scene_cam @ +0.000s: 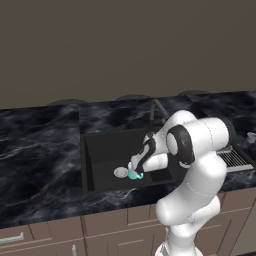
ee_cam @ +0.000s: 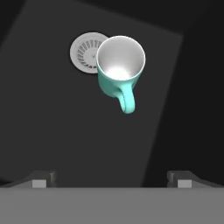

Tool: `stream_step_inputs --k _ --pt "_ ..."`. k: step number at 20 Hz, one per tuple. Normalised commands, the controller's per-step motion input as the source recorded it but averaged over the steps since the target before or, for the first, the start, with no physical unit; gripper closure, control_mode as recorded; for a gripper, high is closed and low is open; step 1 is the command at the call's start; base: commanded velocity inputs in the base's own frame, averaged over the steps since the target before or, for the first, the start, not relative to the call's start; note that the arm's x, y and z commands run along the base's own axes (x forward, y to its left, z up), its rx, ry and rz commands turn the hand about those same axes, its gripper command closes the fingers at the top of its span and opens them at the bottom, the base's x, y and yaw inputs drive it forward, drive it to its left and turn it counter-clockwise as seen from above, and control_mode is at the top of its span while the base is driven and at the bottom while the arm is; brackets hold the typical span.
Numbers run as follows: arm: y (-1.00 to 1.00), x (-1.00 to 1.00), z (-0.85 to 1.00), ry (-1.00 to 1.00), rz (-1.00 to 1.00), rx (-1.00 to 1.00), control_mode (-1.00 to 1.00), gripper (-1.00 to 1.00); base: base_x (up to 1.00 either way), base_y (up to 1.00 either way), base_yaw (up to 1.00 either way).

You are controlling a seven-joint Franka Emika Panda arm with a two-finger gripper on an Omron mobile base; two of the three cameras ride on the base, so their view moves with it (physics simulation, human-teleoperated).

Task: Move any existing items from the left basin to the right basin for drying. Then move the measuring cup from the counter to the left basin of the sink for washing.

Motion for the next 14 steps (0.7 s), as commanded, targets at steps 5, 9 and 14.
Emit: stream_step_inputs --k 5,9,14 --pt "0.00 0.17 -0.16 0.00 0.03 0.00 -1.00 -1.00 0.00 0.00 0.00" --pt "0.00 0.22 -0.14 0.00 0.02 0.00 -1.00 -1.00 0.00 0.00 0.00" --pt "0.00 0.17 -0.13 0.00 0.01 0.00 -1.00 -1.00 0.00 0.00 0.00"
